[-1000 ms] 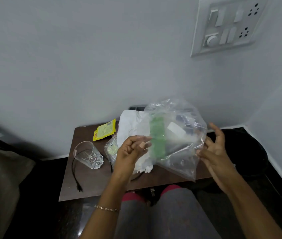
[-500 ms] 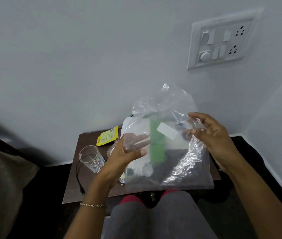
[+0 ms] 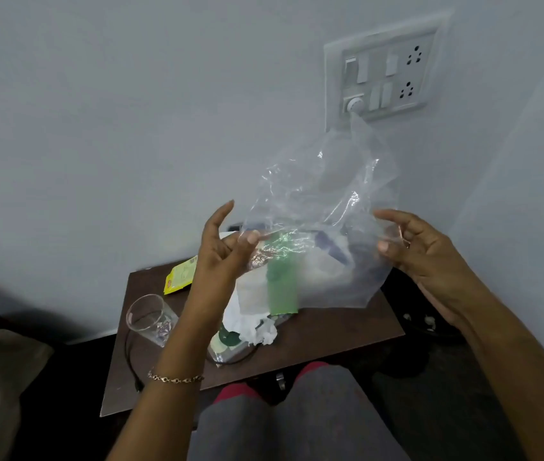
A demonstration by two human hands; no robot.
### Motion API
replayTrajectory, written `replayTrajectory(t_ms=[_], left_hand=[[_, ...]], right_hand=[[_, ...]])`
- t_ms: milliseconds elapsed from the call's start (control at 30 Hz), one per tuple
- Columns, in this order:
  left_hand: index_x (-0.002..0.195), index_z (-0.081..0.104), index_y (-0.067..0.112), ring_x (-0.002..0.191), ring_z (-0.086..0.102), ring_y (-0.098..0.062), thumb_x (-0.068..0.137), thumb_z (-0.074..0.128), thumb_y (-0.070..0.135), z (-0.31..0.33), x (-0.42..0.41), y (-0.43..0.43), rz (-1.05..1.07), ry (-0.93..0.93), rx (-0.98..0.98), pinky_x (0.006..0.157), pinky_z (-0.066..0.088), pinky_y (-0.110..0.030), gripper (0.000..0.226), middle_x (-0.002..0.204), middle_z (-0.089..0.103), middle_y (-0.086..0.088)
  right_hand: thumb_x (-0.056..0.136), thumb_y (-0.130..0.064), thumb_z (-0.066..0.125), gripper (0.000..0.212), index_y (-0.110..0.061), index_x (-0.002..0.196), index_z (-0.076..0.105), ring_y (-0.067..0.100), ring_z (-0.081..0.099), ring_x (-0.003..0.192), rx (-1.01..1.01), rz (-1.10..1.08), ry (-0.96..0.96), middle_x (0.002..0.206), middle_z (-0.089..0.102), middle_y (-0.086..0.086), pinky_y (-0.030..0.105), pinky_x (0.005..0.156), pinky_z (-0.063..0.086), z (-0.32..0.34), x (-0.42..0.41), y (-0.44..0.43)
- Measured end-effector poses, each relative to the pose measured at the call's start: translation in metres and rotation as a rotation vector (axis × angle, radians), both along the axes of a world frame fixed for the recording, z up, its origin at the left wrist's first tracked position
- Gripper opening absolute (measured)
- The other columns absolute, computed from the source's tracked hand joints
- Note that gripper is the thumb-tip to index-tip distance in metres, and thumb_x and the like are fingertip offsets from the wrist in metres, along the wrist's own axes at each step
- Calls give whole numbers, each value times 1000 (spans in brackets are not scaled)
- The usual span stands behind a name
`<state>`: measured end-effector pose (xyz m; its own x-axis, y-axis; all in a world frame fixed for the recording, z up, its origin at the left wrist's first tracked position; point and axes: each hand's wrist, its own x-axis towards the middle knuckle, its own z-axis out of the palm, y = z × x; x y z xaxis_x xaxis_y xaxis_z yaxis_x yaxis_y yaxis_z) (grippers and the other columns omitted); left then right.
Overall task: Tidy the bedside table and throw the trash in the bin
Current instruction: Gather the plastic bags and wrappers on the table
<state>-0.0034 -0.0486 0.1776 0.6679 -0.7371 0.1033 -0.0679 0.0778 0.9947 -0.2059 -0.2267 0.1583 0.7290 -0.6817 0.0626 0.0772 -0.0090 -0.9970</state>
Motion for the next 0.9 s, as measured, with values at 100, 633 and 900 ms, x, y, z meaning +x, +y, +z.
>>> replayTrajectory(t_ms=[100, 633, 900], left_hand=[[102, 35, 27, 83, 66, -27, 89, 61, 9, -3, -6, -14, 50, 11, -53, 78, 57, -32, 34, 83, 66, -7], [77, 59, 29, 95, 49, 10, 78, 74, 20, -48, -34, -97, -1, -447, 190, 85, 37, -9, 17, 96, 53, 16], [88, 57, 30, 93, 66, -30, 85, 58, 46, -96, -83, -182, -36, 97, 201, 84, 53, -56, 17, 93, 66, -6]], right_hand=[[82, -11, 66, 48, -34, 123, 60, 15, 57, 120, -55, 47, 73, 124, 61, 3, 22, 100, 45, 1, -10, -10], [84, -30, 56, 23, -9, 91, 62, 0, 60, 92, -208, -263, 163, 100, 68, -8, 10, 79, 45, -40, -54, -61], [76, -14, 72, 50, -31, 118, 51, 15, 69, 93, 149, -332, 176, 105, 69, -1, 23, 69, 56, -83, -83, -81]])
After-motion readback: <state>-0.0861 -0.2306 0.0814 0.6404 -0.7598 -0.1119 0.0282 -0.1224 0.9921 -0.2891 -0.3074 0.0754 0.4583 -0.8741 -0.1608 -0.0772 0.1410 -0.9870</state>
